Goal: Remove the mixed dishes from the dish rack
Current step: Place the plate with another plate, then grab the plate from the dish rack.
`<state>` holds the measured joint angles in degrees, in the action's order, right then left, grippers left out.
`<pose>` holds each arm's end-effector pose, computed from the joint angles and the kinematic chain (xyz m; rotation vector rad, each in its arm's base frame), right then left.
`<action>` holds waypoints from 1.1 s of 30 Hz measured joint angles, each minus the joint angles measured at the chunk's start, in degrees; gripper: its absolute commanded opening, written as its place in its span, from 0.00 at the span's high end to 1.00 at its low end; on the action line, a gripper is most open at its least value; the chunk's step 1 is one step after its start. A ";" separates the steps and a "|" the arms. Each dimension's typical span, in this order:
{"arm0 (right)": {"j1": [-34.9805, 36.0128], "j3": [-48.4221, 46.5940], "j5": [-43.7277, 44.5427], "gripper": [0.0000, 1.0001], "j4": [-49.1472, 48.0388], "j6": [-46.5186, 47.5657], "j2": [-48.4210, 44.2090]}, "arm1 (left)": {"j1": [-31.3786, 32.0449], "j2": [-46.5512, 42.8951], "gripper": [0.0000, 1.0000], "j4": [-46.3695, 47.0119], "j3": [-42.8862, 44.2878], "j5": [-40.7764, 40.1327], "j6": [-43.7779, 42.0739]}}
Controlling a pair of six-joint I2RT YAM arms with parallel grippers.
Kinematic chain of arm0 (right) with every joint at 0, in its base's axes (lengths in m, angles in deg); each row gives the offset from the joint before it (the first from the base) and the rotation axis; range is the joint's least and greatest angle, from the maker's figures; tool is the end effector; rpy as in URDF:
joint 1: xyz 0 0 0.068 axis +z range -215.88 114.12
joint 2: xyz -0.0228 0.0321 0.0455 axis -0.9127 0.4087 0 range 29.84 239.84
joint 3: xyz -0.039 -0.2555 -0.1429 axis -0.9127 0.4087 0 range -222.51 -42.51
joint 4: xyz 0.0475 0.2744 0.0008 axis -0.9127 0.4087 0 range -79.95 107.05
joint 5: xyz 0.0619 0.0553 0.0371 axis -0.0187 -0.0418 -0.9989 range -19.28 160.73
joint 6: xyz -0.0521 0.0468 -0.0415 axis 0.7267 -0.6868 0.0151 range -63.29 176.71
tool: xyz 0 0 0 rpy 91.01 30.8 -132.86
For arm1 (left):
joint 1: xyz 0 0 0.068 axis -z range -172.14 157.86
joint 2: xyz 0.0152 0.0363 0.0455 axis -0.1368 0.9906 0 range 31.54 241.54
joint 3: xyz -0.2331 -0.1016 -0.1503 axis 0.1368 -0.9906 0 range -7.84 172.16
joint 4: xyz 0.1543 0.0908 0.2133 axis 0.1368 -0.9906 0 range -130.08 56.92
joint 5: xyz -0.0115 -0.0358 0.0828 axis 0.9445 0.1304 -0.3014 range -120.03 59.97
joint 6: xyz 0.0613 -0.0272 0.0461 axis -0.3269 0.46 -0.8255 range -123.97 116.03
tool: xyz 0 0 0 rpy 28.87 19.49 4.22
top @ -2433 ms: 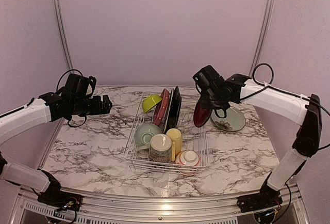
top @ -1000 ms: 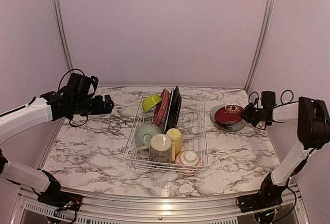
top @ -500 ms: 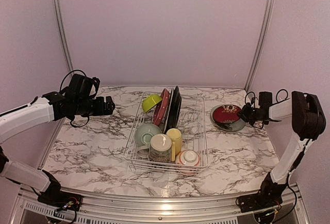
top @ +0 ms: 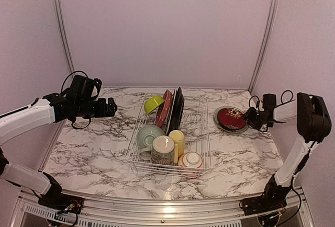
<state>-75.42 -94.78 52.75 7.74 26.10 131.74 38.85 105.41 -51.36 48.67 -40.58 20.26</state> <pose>0.3892 -0.0433 0.1292 0.6876 2.3148 0.5469 0.2860 -0.1566 0.2847 0.0256 2.2015 -0.3433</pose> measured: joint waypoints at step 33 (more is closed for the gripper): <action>50.69 -10.71 24.13 0.22 15.65 -0.35 -22.21 | 2.12 -0.33 0.01 0.26 -0.11 2.16 1.20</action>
<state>-24.73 -105.49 76.88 23.39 25.75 109.54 40.97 105.08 -51.10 48.56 -38.41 21.46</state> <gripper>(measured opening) 0.777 0.990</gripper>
